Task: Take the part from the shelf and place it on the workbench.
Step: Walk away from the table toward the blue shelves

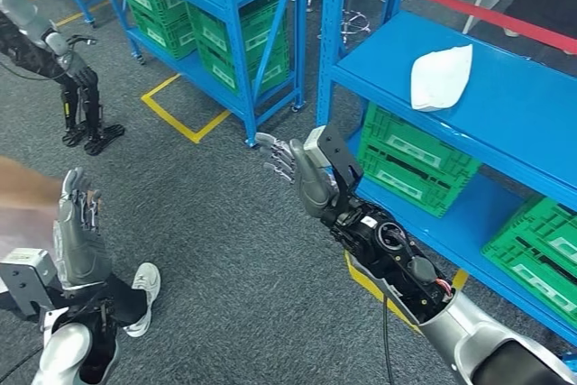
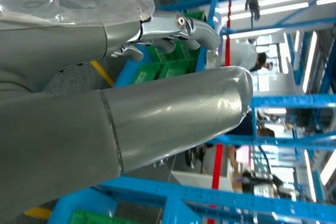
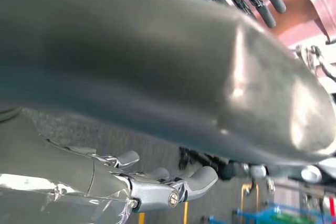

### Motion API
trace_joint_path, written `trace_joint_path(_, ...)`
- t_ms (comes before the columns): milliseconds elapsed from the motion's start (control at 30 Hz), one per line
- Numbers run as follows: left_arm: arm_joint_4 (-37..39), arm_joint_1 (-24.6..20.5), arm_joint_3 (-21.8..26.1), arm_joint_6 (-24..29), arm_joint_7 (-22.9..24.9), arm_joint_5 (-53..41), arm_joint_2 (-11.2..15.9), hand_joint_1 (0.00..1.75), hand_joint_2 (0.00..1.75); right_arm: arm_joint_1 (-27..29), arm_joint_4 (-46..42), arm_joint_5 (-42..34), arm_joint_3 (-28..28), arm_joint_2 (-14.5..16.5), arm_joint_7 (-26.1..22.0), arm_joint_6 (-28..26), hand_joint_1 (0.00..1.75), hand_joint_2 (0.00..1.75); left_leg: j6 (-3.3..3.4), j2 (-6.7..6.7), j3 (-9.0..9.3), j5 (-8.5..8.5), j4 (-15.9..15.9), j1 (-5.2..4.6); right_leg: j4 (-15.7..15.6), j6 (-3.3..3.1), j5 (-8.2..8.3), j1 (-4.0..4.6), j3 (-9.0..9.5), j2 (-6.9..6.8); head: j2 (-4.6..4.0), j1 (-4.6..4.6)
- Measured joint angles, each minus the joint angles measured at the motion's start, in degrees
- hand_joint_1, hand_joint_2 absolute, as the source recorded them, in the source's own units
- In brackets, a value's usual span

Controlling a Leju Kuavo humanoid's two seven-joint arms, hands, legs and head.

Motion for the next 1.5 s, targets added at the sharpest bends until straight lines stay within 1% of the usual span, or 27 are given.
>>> trace_joint_path(33,-0.01,-0.07,0.0,-0.02,-0.01,-0.01,0.0,0.0,0.0,0.01,-0.01,0.0,0.01,-0.01,0.0,0.0,0.0,0.0,0.22,-1.05,1.58,1.27,-3.53,-0.04,0.03,0.15,0.03,-0.04,-0.11,0.62,0.0,0.02)
trace_joint_path(100,-0.01,-0.21,0.0,-0.04,-0.01,-0.01,0.0,0.0,0.0,0.1,-0.03,0.0,0.02,-0.01,0.0,0.0,0.0,0.0,0.41,-2.04,2.88,1.78,-6.46,-0.24,0.0,0.7,0.14,-0.28,-0.47,1.73,0.0,0.01)
trace_joint_path(167,-0.01,-0.3,0.0,-0.05,-0.01,0.0,-0.01,0.0,0.0,0.23,-0.03,0.0,-0.03,-0.05,-0.01,-0.03,0.0,0.0,0.64,-0.68,3.19,2.0,-7.05,-0.18,-0.12,1.38,0.21,-0.45,-0.7,2.36,0.0,-0.03)
trace_joint_path(233,-0.01,-0.39,0.0,-0.12,-0.04,-0.01,-0.07,0.0,0.0,0.18,-0.04,0.0,-0.13,-0.13,-0.02,-0.08,0.0,0.0,1.07,0.65,3.74,2.3,-7.9,0.11,1.96,1.95,-1.33,-0.22,-1.59,0.02,0.0,0.39)
trace_joint_path(300,0.01,-0.39,0.0,-0.2,-0.12,-0.01,-0.12,0.0,0.0,0.13,-0.04,0.0,-0.17,-0.16,-0.03,-0.16,0.0,0.0,1.35,1.91,4.03,2.33,-8.24,0.1,8.69,2.48,-5.12,-0.21,-4.57,-3.21,0.0,1.02)
trace_joint_path(367,0.05,-0.34,0.0,-0.23,-0.21,0.0,-0.12,0.0,0.0,0.3,-0.03,-0.01,-0.16,-0.16,-0.03,-0.31,0.0,0.0,1.42,3.3,4.05,2.18,-8.21,0.09,15.82,3.04,-7.96,-0.6,-7.94,-4.2,0.0,1.43)
trace_joint_path(400,0.07,-0.33,0.0,-0.26,-0.28,0.0,-0.13,0.0,0.0,0.4,-0.02,-0.04,-0.16,-0.16,-0.03,-0.38,0.0,0.0,1.35,3.97,4.08,2.08,-8.17,0.12,16.82,3.29,-7.86,-0.83,-8.41,-4.41,0.0,1.62)
trace_joint_path(433,0.08,-0.32,0.0,-0.3,-0.36,0.0,-0.13,0.0,0.0,0.45,-0.02,-0.09,-0.15,-0.16,-0.04,-0.43,0.0,0.0,1.19,4.59,4.15,1.95,-8.09,0.19,15.28,3.52,-6.6,-1.05,-7.6,-4.7,0.0,1.81)
trace_joint_path(500,0.09,-0.33,0.0,-0.34,-0.56,-0.01,-0.14,0.0,0.0,0.43,-0.02,-0.2,-0.15,-0.16,-0.1,-0.46,0.0,0.0,0.66,5.68,4.35,1.49,-7.72,0.32,7.15,3.86,-2.75,-1.26,-3.46,-6.4,0.0,2.17)
trace_joint_path(567,0.09,-0.36,0.0,-0.36,-0.73,-0.02,-0.14,0.0,0.0,0.4,-0.01,-0.23,-0.13,-0.16,-0.2,-0.45,0.0,0.0,0.01,6.48,4.41,1.01,-7.2,0.19,1.14,3.46,-0.75,-0.99,-0.48,-7.78,0.0,2.52)
trace_joint_path(600,0.09,-0.38,0.0,-0.38,-0.79,-0.04,-0.15,0.0,0.0,0.4,0.01,-0.23,-0.11,-0.16,-0.26,-0.45,0.0,0.0,-0.27,6.83,4.42,0.86,-7.03,0.06,0.27,3.05,-0.72,-0.81,-0.14,-7.84,0.0,2.47)
trace_joint_path(667,0.09,-0.4,0.0,-0.45,-0.87,-0.09,-0.19,0.0,0.0,0.37,0.01,-0.26,-0.13,-0.21,-0.38,-0.46,0.0,0.0,-0.77,7.68,4.49,0.71,-6.95,0.08,0.31,2.03,-0.64,-0.6,-0.25,-6.52,0.0,2.18)
trace_joint_path(733,0.09,-0.46,0.0,-0.51,-0.93,-0.11,-0.21,0.0,0.0,0.22,-0.02,-0.28,-0.17,-0.27,-0.55,-0.45,0.0,0.0,-1.32,6.68,3.98,-0.65,-5.28,0.4,0.16,1.28,-0.43,-0.64,-0.12,-5.4,0.0,1.86)
trace_joint_path(767,0.09,-0.47,0.0,-0.52,-0.96,-0.13,-0.21,0.0,0.0,0.12,-0.04,-0.28,-0.16,-0.27,-0.63,-0.44,0.0,0.0,-1.51,5.45,2.85,-2.17,-2.7,0.52,0.06,0.97,-0.32,-0.73,-0.02,-4.87,0.0,1.59)
trace_joint_path(833,0.1,-0.39,0.0,-0.53,-1.0,-0.15,-0.21,0.0,0.0,0.05,-0.03,-0.27,-0.07,-0.27,-0.69,-0.42,0.0,0.0,-1.63,3.03,-1.22,-5.92,5.62,0.62,0.04,0.54,-0.29,-0.71,-0.03,-3.81,0.0,0.78)
trace_joint_path(900,0.16,-0.24,0.0,-0.53,-0.99,-0.14,-0.2,0.0,0.0,0.09,0.0,-0.27,0.04,-0.27,-0.68,-0.42,0.0,0.0,-1.46,2.39,-4.69,-7.31,11.57,0.55,0.05,0.36,-0.29,-0.52,-0.02,-2.52,0.0,0.33)
trace_joint_path(933,0.19,-0.21,0.0,-0.53,-0.99,-0.13,-0.19,0.0,0.0,0.09,0.02,-0.28,0.07,-0.27,-0.68,-0.42,0.0,0.0,-1.22,2.25,-4.95,-6.32,11.29,0.49,0.05,0.33,-0.29,-0.43,0.01,-1.8,0.0,0.21)
trace_joint_path(967,0.21,-0.21,0.0,-0.53,-0.99,-0.13,-0.17,0.0,0.0,0.08,0.03,-0.28,0.09,-0.27,-0.69,-0.42,0.0,0.0,-0.86,1.96,-3.98,-4.32,8.54,0.41,0.05,0.32,-0.28,-0.38,0.07,-1.04,0.0,0.15)
trace_joint_path(1033,0.22,-0.28,0.0,-0.53,-0.99,-0.14,-0.14,0.0,0.0,0.03,0.03,-0.28,0.1,-0.27,-0.73,-0.42,0.0,0.0,-0.04,0.09,-0.14,0.06,-0.33,0.26,0.07,0.39,-0.3,-0.32,0.09,0.33,0.0,0.08)
trace_joint_path(1067,0.21,-0.32,0.0,-0.53,-0.99,-0.15,-0.13,0.0,0.0,0.02,0.03,-0.28,0.11,-0.27,-0.75,-0.42,0.0,0.0,0.22,-0.78,1.42,1.33,-3.81,0.17,0.09,0.52,-0.29,-0.36,0.0,0.98,0.0,0.08)
trace_joint_path(1133,0.21,-0.39,0.0,-0.53,-0.99,-0.15,-0.09,0.0,0.0,0.05,0.04,-0.28,0.15,-0.27,-0.79,-0.39,0.0,0.0,0.44,-1.33,2.6,1.69,-6.37,-0.03,0.03,1.03,-0.22,-0.58,-0.3,2.04,0.0,0.08)
trace_joint_path(1200,0.21,-0.5,0.0,-0.53,-0.99,-0.15,-0.12,0.0,0.0,0.07,0.05,-0.28,0.18,-0.28,-0.85,-0.35,0.0,0.0,0.73,-0.1,2.89,1.86,-6.84,-0.04,-0.08,1.7,-0.18,-0.82,-0.45,2.62,0.0,0.08)
trace_joint_path(1267,0.2,-0.59,0.0,-0.53,-1.03,-0.14,-0.19,0.0,0.0,-0.11,0.07,-0.31,0.18,-0.32,-0.94,-0.33,0.0,0.0,1.22,1.18,3.44,2.09,-7.61,0.23,2.17,2.24,-1.81,-0.54,-1.41,0.22,0.0,0.53)
trace_joint_path(1333,0.21,-0.53,0.0,-0.53,-1.07,-0.11,-0.22,0.0,0.0,-0.3,0.13,-0.49,0.2,-0.33,-0.98,-0.34,0.0,0.0,1.55,2.44,3.78,2.1,-7.94,0.25,9.16,2.62,-5.57,-0.38,-4.53,-3.15,0.0,1.19)
trace_joint_path(1400,0.24,-0.42,0.0,-0.53,-1.08,-0.05,-0.22,0.0,0.0,-0.27,0.26,-0.77,0.27,-0.33,-0.97,-0.34,0.0,0.0,1.6,3.72,3.84,1.96,-7.91,0.21,16.22,3.01,-8.14,-0.67,-7.92,-4.21,0.0,1.59)
trace_joint_path(1433,0.26,-0.39,0.0,-0.53,-1.08,-0.02,-0.23,0.0,0.0,-0.24,0.34,-0.86,0.3,-0.33,-0.96,-0.34,0.0,0.0,1.55,4.32,3.89,1.87,-7.88,0.24,17.19,3.2,-7.94,-0.85,-8.44,-4.42,0.0,1.75)
trace_joint_path(1500,0.3,-0.38,0.0,-0.53,-1.08,0.0,-0.24,0.0,0.0,-0.27,0.43,-0.9,0.33,-0.33,-0.97,-0.34,0.0,0.0,1.22,5.41,4.09,1.57,-7.68,0.38,12.15,3.48,-4.56,-1.14,-5.93,-5.19,0.0,2.11)
